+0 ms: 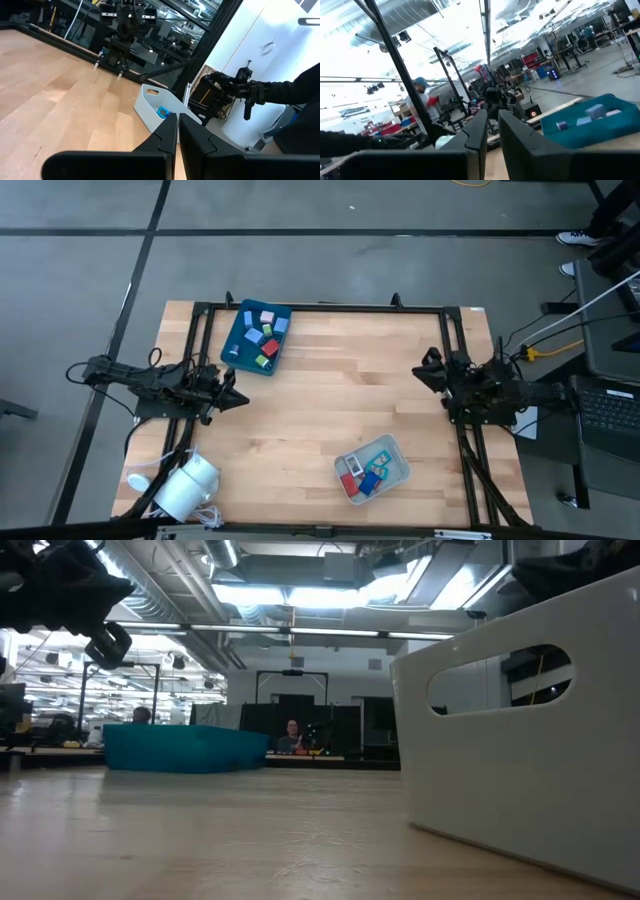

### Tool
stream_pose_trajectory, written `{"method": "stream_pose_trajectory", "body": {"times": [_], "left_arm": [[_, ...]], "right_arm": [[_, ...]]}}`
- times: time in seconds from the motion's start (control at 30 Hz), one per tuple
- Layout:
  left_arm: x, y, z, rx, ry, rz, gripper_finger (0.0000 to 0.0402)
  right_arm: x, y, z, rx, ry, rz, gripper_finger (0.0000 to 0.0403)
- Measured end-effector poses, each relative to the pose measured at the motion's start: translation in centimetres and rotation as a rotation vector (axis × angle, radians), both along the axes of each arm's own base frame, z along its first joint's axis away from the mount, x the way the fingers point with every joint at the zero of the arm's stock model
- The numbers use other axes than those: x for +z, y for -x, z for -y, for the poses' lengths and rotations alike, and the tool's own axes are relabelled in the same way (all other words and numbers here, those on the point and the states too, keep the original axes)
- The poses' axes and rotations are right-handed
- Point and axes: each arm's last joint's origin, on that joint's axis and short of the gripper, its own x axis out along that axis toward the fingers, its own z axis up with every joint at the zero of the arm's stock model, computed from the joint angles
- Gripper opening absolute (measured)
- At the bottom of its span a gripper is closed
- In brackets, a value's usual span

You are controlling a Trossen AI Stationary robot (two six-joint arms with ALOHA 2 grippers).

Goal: Pick & Place Office items
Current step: Return to Home Position

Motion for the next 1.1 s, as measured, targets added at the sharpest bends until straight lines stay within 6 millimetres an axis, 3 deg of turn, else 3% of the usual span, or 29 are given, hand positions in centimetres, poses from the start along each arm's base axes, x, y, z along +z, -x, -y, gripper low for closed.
{"method": "stream_pose_trajectory", "body": {"times": [1.1], "left_arm": [[-0.03, 0.00, -0.02, 0.002, 0.000, -0.003, 0.0010]], "right_arm": [[0.13, 0.04, -0.01, 0.001, 0.001, 0.013, 0.0053]]}}
